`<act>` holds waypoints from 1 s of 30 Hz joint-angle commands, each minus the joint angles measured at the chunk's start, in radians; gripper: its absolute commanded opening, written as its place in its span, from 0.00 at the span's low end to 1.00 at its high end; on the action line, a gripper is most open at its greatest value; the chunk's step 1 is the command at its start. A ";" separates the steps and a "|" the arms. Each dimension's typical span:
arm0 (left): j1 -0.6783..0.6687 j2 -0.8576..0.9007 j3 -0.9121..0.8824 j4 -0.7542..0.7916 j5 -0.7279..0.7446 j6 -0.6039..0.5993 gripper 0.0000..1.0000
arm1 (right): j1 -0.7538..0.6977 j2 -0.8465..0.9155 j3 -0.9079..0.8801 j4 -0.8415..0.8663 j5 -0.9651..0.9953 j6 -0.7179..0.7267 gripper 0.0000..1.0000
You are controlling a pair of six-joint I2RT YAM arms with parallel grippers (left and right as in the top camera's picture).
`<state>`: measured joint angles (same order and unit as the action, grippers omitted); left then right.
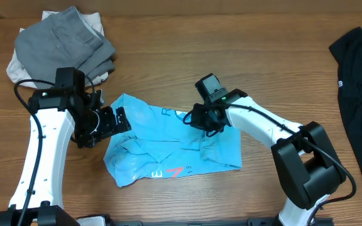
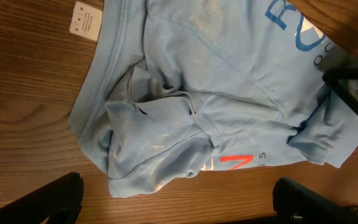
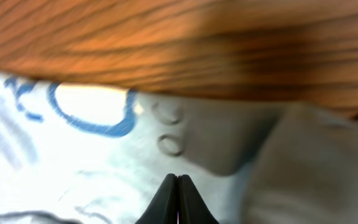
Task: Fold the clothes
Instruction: 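Lay the folded end on the shirt, release, and lift the right gripper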
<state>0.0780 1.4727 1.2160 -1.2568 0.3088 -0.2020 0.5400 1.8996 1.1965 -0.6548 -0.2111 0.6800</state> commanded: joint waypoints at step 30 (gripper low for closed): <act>-0.006 -0.007 -0.005 -0.014 -0.005 0.023 1.00 | -0.402 -0.306 -0.373 0.118 -0.655 -0.348 0.10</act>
<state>0.0780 1.4727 1.2160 -1.2690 0.3054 -0.2016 0.1623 1.5841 0.8883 -0.5968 -0.8375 0.2878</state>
